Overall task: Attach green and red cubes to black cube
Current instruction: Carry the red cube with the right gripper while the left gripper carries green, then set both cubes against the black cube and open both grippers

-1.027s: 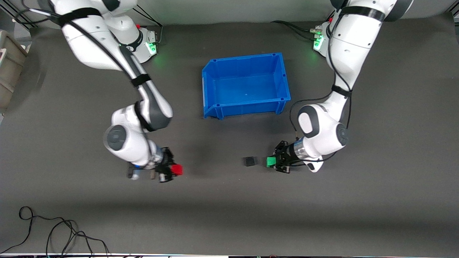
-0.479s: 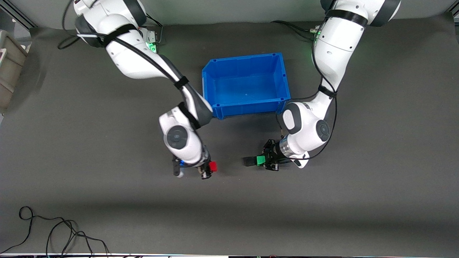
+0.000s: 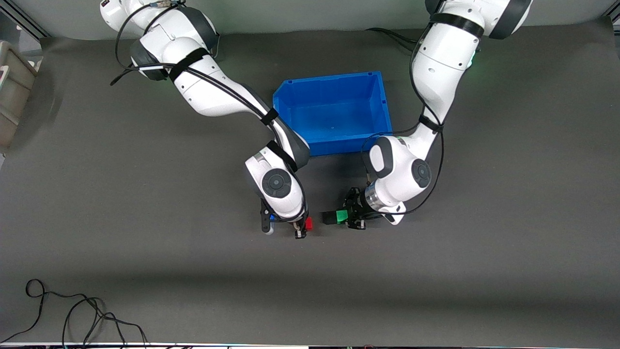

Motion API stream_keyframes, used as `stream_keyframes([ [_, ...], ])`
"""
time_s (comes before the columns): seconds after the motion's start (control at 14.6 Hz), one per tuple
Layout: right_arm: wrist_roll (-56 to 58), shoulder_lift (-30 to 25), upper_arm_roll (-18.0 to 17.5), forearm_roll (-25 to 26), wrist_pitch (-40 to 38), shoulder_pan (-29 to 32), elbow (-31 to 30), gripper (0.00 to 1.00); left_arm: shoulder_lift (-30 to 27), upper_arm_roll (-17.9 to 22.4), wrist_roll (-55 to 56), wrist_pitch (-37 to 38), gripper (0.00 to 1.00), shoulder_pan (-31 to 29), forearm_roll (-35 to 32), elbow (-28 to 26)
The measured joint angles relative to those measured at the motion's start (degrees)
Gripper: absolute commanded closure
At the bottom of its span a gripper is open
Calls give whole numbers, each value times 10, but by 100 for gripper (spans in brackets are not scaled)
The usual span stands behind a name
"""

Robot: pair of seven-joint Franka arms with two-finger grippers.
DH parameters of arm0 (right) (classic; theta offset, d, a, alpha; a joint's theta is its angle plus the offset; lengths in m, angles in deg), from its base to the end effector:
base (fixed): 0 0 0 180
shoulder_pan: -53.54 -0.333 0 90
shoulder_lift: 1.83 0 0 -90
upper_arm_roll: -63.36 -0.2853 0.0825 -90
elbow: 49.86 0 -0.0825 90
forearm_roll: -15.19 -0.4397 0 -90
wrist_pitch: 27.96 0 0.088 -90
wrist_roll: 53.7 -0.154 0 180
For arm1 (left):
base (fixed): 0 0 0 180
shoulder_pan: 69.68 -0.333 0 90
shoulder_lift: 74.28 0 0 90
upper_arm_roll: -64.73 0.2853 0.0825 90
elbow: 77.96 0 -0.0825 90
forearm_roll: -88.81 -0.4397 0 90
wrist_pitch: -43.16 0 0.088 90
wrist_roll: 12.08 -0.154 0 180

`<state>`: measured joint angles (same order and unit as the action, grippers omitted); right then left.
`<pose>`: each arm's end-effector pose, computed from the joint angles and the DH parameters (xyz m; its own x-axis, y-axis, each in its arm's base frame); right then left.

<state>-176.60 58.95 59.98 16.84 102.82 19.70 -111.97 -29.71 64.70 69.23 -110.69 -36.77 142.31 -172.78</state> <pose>0.6547 0.4801 0.0912 0.0636 -0.9931 -0.0982 -0.9934 -0.0536 -0.1015 0.6159 -0.3884 0.0682 -0.0397 0.8560 -0.5155 0.9906 0.1012 0.0916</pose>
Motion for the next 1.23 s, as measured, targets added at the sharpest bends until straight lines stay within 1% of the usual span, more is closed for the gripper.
stream_keyframes([
  [0.14, -14, 4, -3, 0, 8, -6, 6, 72, 7, 0, 12, -3, 87, 8, 0, 9],
  [0.21, -20, 5, -3, 0, 8, -9, 7, 72, 9, 0, 17, -8, 81, 12, 0, 11],
  [0.34, -35, 5, -3, 3, 13, -10, 8, 72, 11, 2, 21, -13, 0, 14, -1, 12],
  [0.48, -42, 6, -3, 3, 21, -10, 8, 71, 12, 3, 21, -14, 0, 14, -5, 15],
  [0.55, -43, 7, -4, 3, 22, -10, 8, 62, 13, 3, 21, -14, 0, 14, -6, 17],
  [0.62, -44, 8, -4, 3, 22, -10, 8, 46, 13, 4, 21, -14, 0, 14, -7, 18],
  [0.75, -45, 9, -4, 3, 22, -10, 8, 6, 13, 8, 21, -14, 0, 14, -11, 19],
  [0.82, -45, 9, -4, 3, 23, -10, 8, 0, 13, 12, 21, -12, 0, 13, -20, 20],
  [1.03, -45, 9, -4, 3, 23, -9, 8, 0, 10, 31, 23, 28, 0, -1, -51, 26],
  [1.16, -41, 4, 1, 6, 30, -8, 7, 0, 2, 61, 23, 80, 0, -10, -84, 30],
  [1.23, -31, -8, 5, 8, 31, -7, 3, 0, -5, 81, 23, 113, 0, -12, -105, 33],
])
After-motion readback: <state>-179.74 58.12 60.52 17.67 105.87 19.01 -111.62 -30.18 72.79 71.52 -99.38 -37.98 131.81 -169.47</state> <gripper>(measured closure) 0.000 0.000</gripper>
